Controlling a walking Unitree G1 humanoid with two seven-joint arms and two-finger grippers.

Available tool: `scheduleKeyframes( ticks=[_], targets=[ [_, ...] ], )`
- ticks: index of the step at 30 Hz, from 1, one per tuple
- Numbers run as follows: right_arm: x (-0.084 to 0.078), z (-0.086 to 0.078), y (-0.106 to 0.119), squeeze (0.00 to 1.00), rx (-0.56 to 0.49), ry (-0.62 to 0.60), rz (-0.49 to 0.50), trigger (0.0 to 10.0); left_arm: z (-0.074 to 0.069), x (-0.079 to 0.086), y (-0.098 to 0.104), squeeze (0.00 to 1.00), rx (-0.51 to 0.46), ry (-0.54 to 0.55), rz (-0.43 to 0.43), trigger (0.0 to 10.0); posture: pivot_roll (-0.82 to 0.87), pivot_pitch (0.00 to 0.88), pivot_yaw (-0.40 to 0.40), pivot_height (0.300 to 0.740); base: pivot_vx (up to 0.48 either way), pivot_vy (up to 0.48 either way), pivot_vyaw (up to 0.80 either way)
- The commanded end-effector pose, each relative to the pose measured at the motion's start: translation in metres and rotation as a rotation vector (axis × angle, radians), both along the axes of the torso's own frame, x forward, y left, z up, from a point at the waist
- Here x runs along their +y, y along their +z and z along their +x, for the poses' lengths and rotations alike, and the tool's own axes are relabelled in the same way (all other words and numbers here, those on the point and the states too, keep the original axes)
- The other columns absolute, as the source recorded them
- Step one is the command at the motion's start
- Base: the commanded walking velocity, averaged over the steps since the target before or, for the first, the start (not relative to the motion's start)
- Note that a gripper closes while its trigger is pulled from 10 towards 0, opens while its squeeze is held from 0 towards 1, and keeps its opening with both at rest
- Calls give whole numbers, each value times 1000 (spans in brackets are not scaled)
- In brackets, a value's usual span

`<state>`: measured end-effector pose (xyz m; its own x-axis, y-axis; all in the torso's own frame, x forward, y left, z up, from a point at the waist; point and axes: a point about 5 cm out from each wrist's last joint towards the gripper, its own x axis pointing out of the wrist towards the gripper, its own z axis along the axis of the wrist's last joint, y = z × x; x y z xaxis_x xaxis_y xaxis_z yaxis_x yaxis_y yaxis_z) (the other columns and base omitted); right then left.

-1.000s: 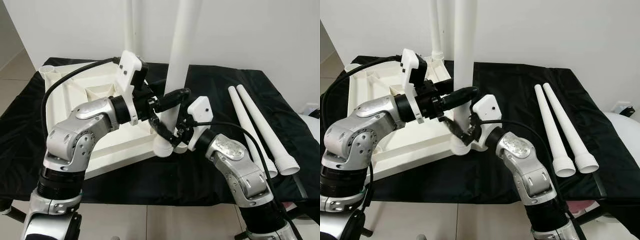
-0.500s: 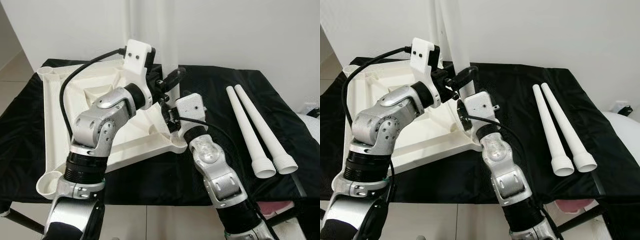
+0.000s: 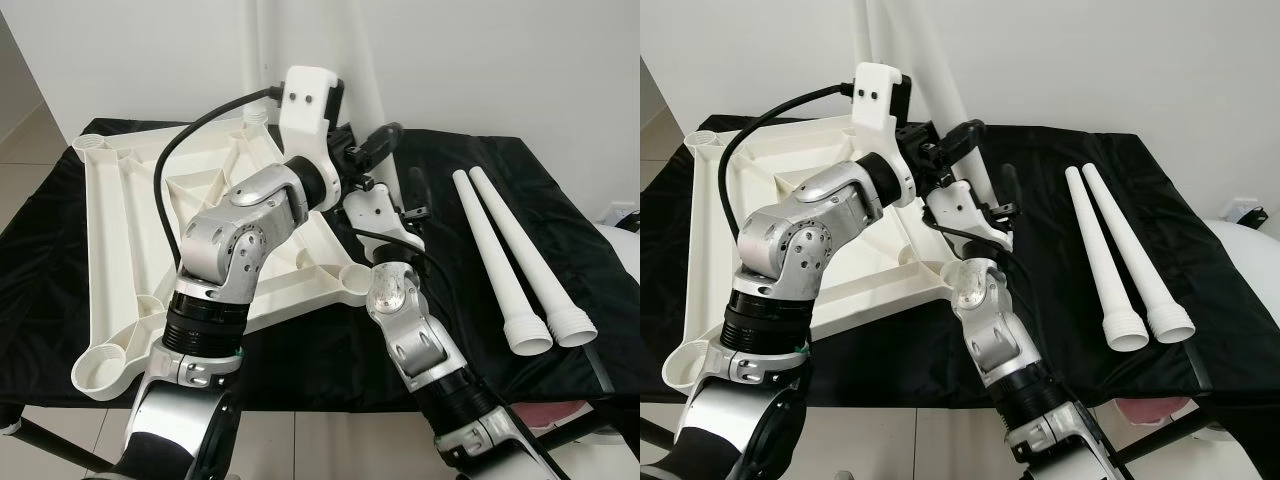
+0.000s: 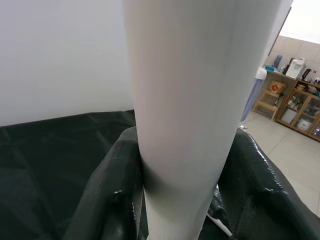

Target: Building children table

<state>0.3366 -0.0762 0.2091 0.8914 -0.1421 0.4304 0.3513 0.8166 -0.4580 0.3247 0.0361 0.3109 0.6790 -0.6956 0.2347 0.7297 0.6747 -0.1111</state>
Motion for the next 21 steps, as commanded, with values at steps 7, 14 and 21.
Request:
scheduleKeyframes(
  ticks=[7, 14, 21],
  targets=[
    [-4, 6, 7, 0, -89, -83, -29, 7765, 0, 5, 7, 0, 0, 67, -9, 0, 33, 78, 1, 740, 0, 0, 0],
    [5, 4, 9, 0, -109, -31, 53, 6392, 1, 4, 5, 0, 14, 69, -7, 0, 32, 80, 2, 740, 0, 0, 0],
    [23, -5, 12, 0, -113, 72, 120, 10000, 2, 0, 8, 0, 25, 60, -45, 0, 30, 82, 2, 740, 0, 0, 0]
  ],
)
